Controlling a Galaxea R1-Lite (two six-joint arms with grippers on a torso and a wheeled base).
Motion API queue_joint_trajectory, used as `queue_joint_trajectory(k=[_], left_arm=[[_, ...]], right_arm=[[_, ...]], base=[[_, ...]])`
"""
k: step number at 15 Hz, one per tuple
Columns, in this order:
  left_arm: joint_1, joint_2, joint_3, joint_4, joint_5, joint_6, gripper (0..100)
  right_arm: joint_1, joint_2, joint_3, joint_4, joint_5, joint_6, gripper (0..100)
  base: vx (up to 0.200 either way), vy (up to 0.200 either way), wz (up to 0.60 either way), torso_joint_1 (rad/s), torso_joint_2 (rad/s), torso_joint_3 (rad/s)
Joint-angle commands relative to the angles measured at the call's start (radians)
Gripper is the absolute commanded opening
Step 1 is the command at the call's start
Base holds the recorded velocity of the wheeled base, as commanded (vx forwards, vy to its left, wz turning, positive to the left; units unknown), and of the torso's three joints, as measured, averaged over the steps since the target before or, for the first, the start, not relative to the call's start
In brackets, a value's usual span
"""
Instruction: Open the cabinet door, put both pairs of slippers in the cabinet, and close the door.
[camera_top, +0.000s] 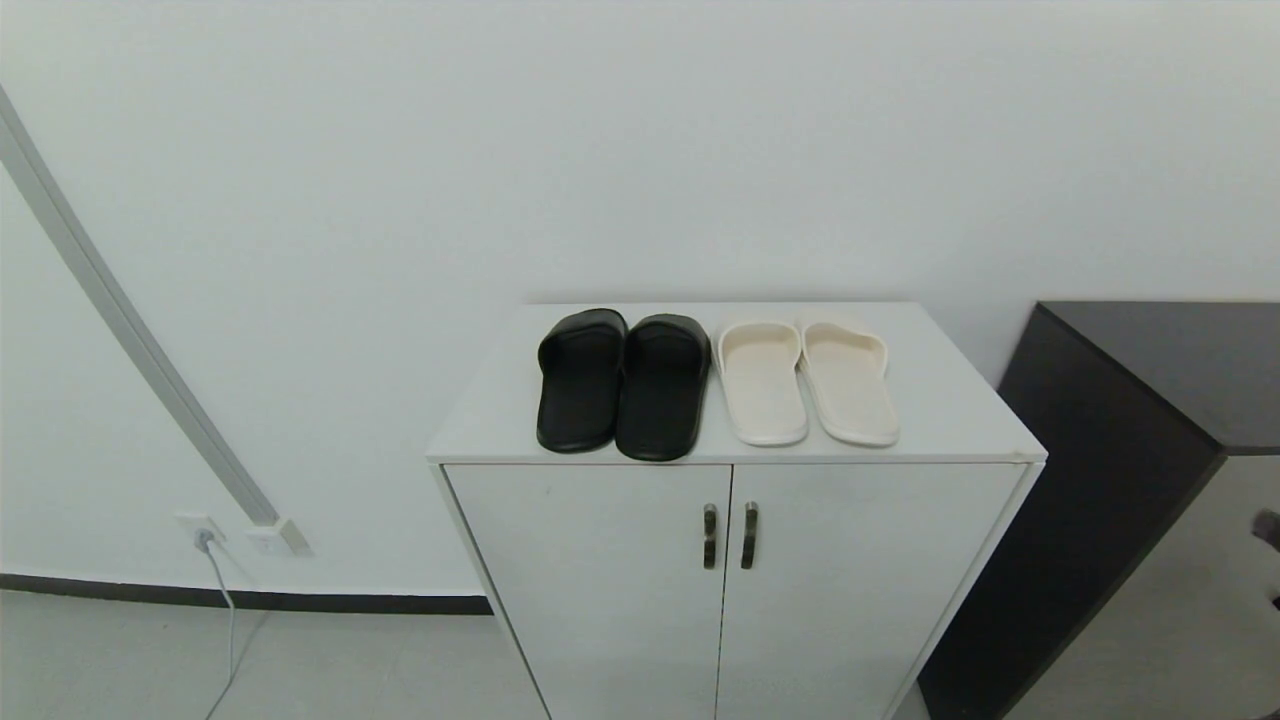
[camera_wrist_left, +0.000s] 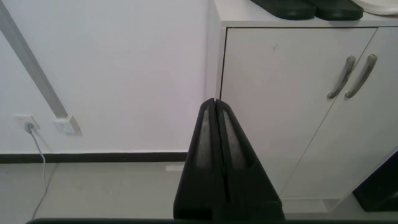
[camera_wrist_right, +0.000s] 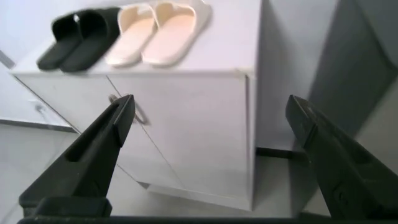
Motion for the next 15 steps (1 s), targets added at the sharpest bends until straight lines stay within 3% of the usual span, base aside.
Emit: queue_joint_trajectory(k=[1,6,11,15], left_arm=[[0.0,0.001,0.0,0.0,0.0,0.0,0],[0.0,0.001,0.0,0.0,0.0,0.0,0],[0.0,0.001,0.0,0.0,0.0,0.0,0],[0.0,0.001,0.0,0.0,0.0,0.0,0]], right_arm=[[0.266,0.321,-0.194,-0.091,-0.18,0.062,100],[0.439,0.579,-0.409,-0.102,-0.367,0.068,100],[0.472,0.839,-0.662,-0.102,-0.519,0.068,100],[0.465,1.031,-0.814,-0.114,-0.577,0.065,100]], base=[[0.0,0.0,0.0,0.0,0.0,0.0],[0.0,0.0,0.0,0.0,0.0,0.0],[0.0,0.0,0.0,0.0,0.0,0.0],[0.0,0.0,0.0,0.0,0.0,0.0]])
